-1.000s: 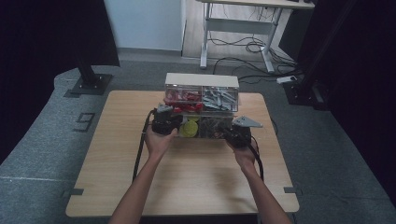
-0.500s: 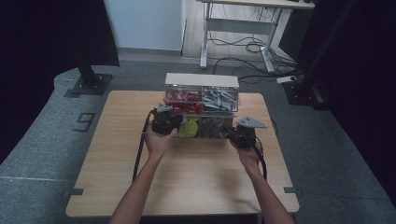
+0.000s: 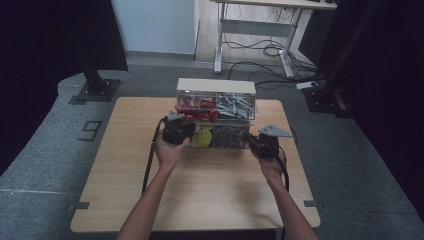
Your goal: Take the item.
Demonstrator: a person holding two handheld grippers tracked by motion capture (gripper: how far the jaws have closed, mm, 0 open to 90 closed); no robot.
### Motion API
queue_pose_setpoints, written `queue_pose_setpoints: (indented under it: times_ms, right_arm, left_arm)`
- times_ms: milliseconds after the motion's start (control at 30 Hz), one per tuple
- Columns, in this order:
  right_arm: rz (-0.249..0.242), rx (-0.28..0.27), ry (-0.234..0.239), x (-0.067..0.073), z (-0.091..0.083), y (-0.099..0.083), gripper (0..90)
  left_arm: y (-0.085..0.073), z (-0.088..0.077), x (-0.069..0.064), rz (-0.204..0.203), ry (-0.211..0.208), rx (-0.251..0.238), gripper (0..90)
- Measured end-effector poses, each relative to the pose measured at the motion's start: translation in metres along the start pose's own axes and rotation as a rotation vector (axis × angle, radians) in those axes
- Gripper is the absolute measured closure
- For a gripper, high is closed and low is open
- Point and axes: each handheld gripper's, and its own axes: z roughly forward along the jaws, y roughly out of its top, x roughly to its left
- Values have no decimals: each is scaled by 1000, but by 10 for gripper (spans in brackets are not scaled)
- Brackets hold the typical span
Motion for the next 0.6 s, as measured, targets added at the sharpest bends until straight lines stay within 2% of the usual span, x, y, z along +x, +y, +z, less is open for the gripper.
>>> queue_pose_setpoints:
  times_ms: [600]
  right_arm:
    - [17, -13, -36, -15, -9, 1, 886]
  left_arm:
    - [0, 0, 1, -4, 0, 2, 898]
